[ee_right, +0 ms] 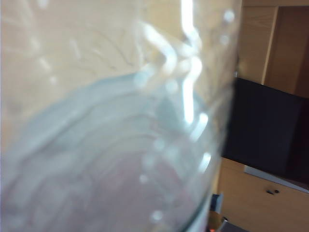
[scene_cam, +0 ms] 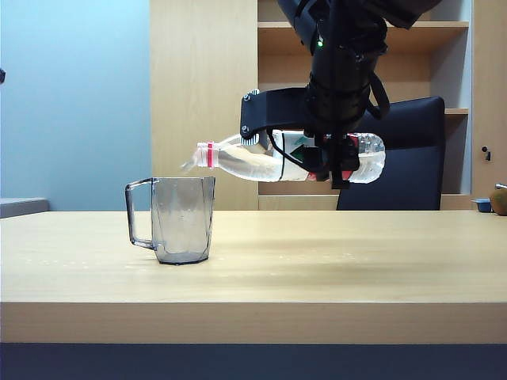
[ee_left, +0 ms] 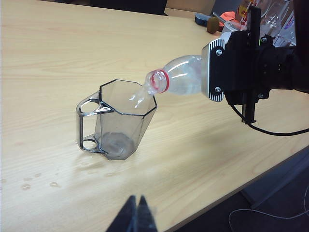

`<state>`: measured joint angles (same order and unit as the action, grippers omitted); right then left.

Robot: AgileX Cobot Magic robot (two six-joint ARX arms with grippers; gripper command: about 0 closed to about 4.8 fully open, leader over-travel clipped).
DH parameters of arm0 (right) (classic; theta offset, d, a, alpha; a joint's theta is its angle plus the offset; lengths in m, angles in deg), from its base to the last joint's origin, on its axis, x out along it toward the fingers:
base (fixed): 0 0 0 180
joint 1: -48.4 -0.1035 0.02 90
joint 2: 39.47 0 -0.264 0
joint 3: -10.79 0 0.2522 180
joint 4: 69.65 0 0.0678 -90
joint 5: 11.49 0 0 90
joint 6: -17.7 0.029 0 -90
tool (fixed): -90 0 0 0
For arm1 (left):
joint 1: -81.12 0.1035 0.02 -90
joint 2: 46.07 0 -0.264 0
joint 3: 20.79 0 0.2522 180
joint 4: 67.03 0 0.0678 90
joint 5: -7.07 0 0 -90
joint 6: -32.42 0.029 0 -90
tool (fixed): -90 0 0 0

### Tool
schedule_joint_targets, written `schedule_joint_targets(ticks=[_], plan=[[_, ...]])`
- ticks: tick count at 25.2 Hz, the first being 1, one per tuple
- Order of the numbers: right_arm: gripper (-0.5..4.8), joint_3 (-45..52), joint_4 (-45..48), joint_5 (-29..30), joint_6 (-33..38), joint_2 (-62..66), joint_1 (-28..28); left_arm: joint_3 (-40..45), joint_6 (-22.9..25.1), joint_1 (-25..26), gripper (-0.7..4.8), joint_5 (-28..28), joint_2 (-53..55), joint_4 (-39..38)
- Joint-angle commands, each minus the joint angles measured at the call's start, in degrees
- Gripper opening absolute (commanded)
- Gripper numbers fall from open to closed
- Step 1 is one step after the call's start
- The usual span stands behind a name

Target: Pick up the mineral water bottle on the table and pour water into the mug until it's half full.

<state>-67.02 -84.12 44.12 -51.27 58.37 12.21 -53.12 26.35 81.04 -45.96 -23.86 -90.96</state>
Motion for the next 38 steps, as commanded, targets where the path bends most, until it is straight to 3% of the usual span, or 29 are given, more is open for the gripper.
schedule_joint_targets(ticks=[1,9,21,38], plan=[[2.11,-0.5,3.7,-2.0,-1.8,-0.7,-0.1,-0.3,0.0,0.0,-0.06,0.2,0.0,0.4],[2.1,-4.1,4.8,-4.3,-3.9,-0.7,-0.1,-0.3,0.0,0.0,-0.06,0.2,0.0,0.4],[2.11,-4.8,4.9,-6.3,-13.4,-0.7,-0.7,-0.3,0.0,0.0,-0.06,0.2,0.0,0.4],[2.11,-4.8,5.4,-8.1,-15.5,-0.7,-1.6,-0.3,0.0,0.0,-0.06,0.2,0.0,0.4]])
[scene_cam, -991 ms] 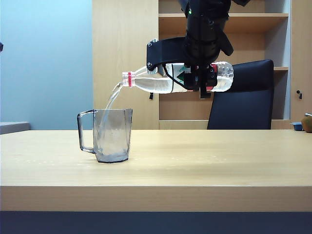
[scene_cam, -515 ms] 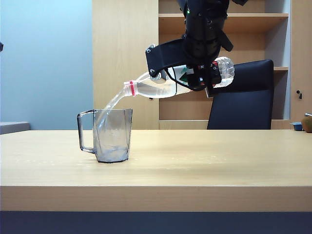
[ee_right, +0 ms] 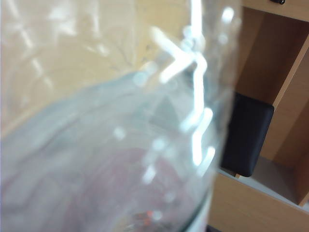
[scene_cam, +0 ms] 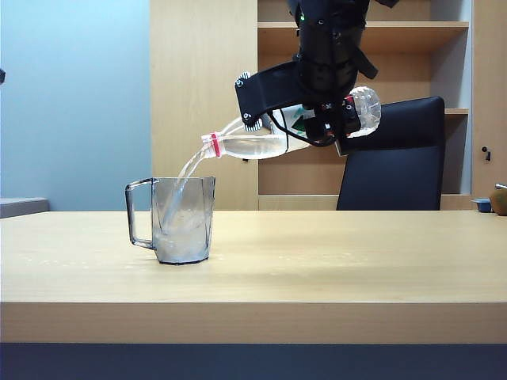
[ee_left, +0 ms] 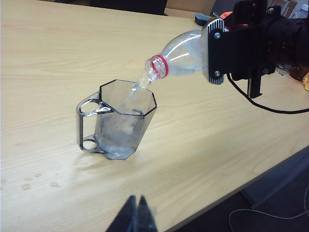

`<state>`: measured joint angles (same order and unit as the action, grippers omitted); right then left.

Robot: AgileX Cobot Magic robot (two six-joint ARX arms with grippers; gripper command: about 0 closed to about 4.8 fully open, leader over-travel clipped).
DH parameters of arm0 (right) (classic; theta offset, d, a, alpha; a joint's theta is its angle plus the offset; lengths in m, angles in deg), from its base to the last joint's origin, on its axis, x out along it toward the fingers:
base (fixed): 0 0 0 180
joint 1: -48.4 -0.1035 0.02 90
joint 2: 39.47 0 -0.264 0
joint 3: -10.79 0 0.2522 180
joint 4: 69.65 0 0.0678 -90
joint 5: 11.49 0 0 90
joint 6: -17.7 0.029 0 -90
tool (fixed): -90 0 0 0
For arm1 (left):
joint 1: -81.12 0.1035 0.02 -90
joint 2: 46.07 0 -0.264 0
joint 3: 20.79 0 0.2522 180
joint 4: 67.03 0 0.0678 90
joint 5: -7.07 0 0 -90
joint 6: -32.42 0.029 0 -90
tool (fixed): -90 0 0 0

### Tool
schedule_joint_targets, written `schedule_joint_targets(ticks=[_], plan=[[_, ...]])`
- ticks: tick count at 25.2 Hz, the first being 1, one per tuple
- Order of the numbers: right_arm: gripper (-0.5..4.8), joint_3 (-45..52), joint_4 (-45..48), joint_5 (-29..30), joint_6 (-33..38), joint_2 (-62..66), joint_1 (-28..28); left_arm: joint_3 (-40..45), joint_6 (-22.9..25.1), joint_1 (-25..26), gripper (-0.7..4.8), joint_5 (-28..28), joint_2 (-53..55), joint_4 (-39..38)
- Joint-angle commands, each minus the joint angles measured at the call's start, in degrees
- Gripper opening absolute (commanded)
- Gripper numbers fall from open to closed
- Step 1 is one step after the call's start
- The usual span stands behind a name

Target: Pick up the mineral water bottle on the table and pour water into the mug until it's half full.

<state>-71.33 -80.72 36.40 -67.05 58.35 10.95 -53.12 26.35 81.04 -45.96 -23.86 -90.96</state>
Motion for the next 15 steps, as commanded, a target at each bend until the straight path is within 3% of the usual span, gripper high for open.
schedule_joint_targets(ticks=[1,3,11,15], plan=[[2.11,-0.4,1.9,-0.4,0.3,-0.7,-0.6,-0.3,0.0,0.0,-0.06,0.2,-0.1,0.4],[2.11,-0.4,1.8,-0.1,2.7,-0.6,-0.6,-0.3,0.0,0.0,-0.06,0.2,0.0,0.4],[2.11,-0.1,0.5,4.7,23.6,-0.6,-0.8,-0.3,0.0,0.0,-0.06,0.2,0.0,0.4],[2.11,1.5,2.2,11.4,48.6,-0.7,-0.3,-0.3,0.0,0.0,-0.06,0.2,0.0,0.4]])
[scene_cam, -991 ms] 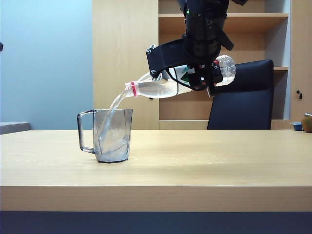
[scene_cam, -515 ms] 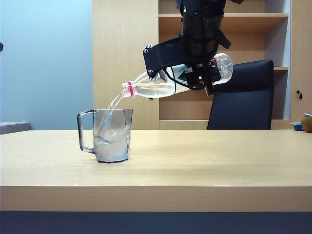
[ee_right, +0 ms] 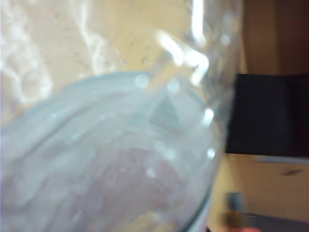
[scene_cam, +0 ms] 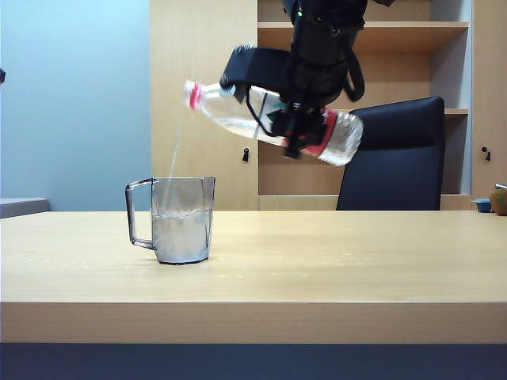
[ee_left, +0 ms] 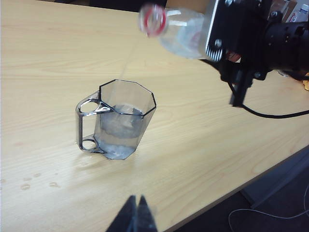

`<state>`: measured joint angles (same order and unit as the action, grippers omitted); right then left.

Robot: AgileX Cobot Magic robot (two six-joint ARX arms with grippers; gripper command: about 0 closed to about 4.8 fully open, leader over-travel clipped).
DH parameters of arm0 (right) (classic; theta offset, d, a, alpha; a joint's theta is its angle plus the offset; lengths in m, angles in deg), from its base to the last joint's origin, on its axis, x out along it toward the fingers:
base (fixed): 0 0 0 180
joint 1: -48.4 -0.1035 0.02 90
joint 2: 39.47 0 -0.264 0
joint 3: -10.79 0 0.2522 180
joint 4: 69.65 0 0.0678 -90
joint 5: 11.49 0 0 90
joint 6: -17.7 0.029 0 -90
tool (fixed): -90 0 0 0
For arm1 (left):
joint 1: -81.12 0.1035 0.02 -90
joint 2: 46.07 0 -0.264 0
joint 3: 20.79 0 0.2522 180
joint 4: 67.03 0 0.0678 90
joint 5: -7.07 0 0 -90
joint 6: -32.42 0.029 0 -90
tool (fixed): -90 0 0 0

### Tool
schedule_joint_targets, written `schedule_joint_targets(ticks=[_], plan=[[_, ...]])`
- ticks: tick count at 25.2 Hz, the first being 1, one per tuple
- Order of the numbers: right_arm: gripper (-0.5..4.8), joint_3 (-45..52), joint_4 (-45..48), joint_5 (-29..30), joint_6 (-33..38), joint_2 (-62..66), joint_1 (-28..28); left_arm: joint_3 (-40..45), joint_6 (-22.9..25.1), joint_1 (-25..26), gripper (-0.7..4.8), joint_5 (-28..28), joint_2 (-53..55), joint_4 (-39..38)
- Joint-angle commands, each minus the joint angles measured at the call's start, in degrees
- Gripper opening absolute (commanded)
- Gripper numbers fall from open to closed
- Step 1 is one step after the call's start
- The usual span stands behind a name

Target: Pick up the mineral water bottle on the table and pour water into the mug until it's half full.

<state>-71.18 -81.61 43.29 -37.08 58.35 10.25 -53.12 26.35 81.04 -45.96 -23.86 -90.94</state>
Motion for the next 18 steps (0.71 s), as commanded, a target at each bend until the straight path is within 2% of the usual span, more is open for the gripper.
schedule_joint_targets(ticks=[1,2,3,4,7,9,13,14,15,18], plan=[[2.11,2.4,4.7,6.1,23.5,-0.7,1.0,-0.3,0.0,0.0,-0.06,0.2,0.0,0.4],[2.11,4.9,9.2,9.3,30.8,-0.7,2.1,-0.3,0.0,0.0,-0.06,0.2,0.0,0.4],[2.11,6.9,13.4,11.3,35.1,-0.7,3.0,-0.3,0.0,0.0,-0.06,0.2,0.0,0.4],[2.11,11.0,22.2,15.2,43.1,-0.6,5.2,-0.3,0.0,0.0,-0.06,0.2,0.0,0.3],[2.11,20.5,41.1,20.6,58.8,0.2,10.8,-0.3,0.0,0.0,-0.06,0.2,0.0,0.4],[2.11,24.1,49.1,20.9,60.6,2.8,13.1,-0.3,0.0,0.0,-0.06,0.2,0.0,0.4],[2.11,26.1,58.6,22.4,60.9,9.7,14.5,-0.3,0.1,0.0,-0.06,0.2,-0.1,0.4],[2.25,26.2,60.9,22.8,60.9,12.0,14.4,-0.3,0.0,0.0,-0.06,0.2,0.0,0.4],[2.44,26.2,61.6,23.3,60.9,12.7,14.4,-0.3,0.0,0.0,-0.06,0.2,0.0,0.4],[3.82,26.3,62.2,23.5,61.3,14.0,14.4,-0.3,0.1,0.0,-0.06,0.2,0.0,0.4]])
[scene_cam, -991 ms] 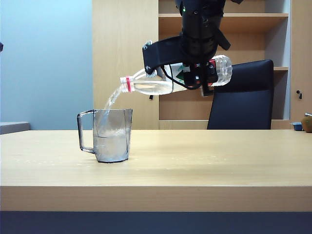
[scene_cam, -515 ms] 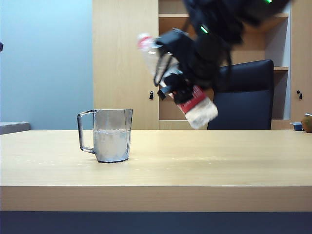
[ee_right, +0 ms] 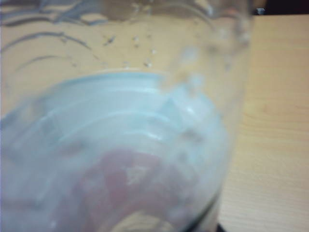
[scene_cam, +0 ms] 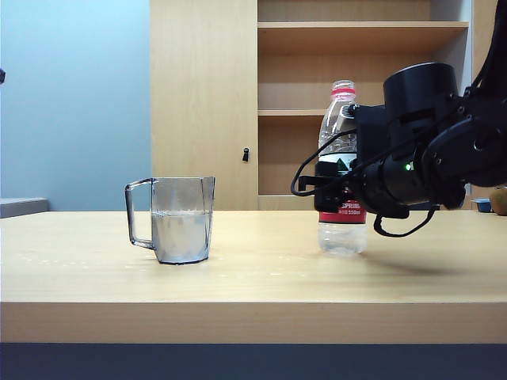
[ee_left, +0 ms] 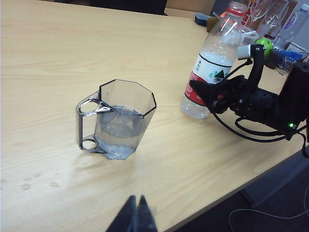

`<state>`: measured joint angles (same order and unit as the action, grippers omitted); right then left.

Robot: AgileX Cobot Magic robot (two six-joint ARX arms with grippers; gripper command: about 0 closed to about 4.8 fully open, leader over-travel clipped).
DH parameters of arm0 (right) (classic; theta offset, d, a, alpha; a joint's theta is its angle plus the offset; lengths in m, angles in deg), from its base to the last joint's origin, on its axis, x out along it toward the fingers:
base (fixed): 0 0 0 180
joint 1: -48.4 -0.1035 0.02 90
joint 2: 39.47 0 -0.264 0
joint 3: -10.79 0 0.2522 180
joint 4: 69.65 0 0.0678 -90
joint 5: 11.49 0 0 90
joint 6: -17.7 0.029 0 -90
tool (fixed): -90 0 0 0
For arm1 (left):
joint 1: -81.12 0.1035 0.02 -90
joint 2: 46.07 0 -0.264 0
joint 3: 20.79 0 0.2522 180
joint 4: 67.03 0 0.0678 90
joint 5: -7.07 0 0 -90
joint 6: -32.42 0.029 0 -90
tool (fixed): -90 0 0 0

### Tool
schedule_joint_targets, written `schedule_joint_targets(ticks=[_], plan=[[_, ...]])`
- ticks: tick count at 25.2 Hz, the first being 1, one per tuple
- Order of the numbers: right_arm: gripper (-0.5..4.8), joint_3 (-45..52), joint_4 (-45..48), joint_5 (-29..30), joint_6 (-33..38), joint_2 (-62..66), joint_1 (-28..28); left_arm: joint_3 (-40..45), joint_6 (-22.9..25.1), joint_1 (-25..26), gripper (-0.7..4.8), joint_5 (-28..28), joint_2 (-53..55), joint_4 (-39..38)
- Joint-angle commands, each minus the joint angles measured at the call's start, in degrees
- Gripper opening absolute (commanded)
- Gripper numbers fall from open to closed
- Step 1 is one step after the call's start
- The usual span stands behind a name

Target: Pick up the mineral water bottle on the table and pour water into the mug until it's half full.

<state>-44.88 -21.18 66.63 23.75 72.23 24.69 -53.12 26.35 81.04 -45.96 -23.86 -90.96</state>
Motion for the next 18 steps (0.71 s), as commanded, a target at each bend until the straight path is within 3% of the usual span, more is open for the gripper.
schedule_joint_targets(ticks=[1,5,13,15,16,17,18], plan=[[4.07,0.0,1.5,0.1,0.5,0.1,0.0,-0.3,0.3,0.0,-0.06,0.1,0.0,0.4],[4.77,1.3,1.5,0.2,0.4,-1.2,-0.3,-0.3,4.2,0.0,-0.06,0.1,0.0,0.5],[4.79,18.4,0.7,-5.1,0.0,-17.5,-1.1,-0.3,4.0,0.0,-0.05,-2.4,-0.1,3.0],[3.17,24.8,0.8,-5.3,-0.1,-25.4,-2.6,-0.3,2.8,0.0,-0.06,-2.5,-0.7,2.7],[0.77,28.5,0.7,-4.7,-0.1,-31.1,-3.3,-0.3,2.6,0.0,-0.05,-2.4,-1.1,2.5],[0.0,29.9,0.6,-4.6,0.0,-33.7,-3.6,-0.3,2.6,0.0,-0.05,-2.5,-1.5,2.2],[-0.03,32.5,0.2,-4.7,0.0,-39.1,-4.7,-0.3,2.6,0.0,-0.05,-2.5,-2.5,2.1]])
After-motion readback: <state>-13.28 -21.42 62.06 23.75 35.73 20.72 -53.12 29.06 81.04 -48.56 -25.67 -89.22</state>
